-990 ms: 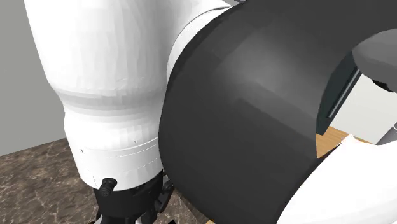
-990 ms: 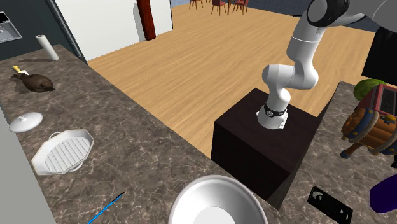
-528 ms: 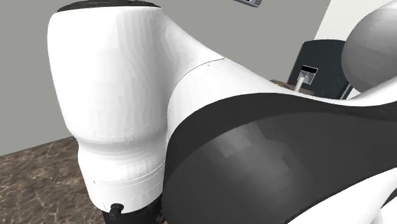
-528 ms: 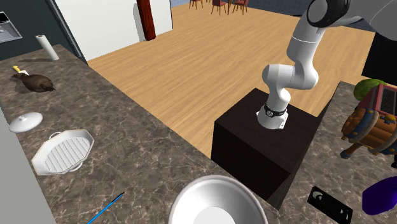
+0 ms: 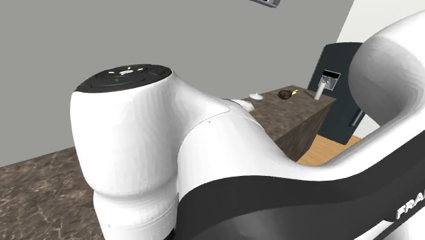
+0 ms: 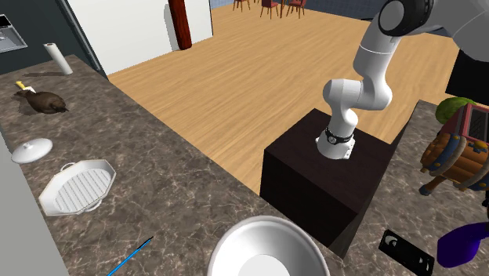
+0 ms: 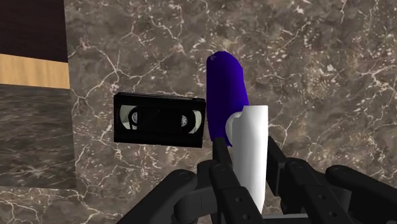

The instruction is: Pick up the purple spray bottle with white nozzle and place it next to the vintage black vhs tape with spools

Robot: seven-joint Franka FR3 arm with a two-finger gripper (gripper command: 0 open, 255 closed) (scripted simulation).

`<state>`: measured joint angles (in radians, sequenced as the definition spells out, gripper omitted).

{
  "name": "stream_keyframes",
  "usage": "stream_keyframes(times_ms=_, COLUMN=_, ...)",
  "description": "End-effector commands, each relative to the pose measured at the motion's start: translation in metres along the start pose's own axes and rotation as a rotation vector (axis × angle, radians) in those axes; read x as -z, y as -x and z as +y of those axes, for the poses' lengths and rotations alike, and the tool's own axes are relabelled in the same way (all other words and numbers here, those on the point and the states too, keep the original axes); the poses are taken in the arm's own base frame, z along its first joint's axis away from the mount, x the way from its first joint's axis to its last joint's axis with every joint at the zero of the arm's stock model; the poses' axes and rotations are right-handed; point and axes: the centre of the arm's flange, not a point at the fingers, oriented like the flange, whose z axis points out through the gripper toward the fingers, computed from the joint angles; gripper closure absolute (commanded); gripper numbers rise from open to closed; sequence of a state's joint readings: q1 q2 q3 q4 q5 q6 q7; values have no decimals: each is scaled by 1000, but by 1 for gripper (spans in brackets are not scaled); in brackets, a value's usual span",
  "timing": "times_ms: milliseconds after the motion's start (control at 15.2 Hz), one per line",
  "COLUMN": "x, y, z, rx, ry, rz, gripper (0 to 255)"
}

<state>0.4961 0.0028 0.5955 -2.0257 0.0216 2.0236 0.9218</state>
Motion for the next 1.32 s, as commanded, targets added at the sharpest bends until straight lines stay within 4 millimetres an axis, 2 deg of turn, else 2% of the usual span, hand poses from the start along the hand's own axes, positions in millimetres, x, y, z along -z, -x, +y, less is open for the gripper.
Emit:
stream_keyframes(times_ms=0, x=-15, y=0, z=0, rx=0, ry=0, rz=0, gripper=255)
stream_keyframes(times_ms=528, x=-15, y=0, z=0, rx=0, ry=0, rz=0, gripper=255)
stream_keyframes(times_ms=594, x=-15, y=0, z=0, rx=0, ry=-1, rz=0, gripper=0)
stream_keyframes(times_ms=924, x=-15, y=0, z=0, rx=0, ry=0, rz=0, gripper=0)
stream_keyframes(times_ms=1188, x=35, y=0, z=0, rx=0, ry=0, rz=0, gripper=0)
stream_keyframes(times_ms=1254, x=35, y=0, z=0, rx=0, ry=0, rz=0, gripper=0)
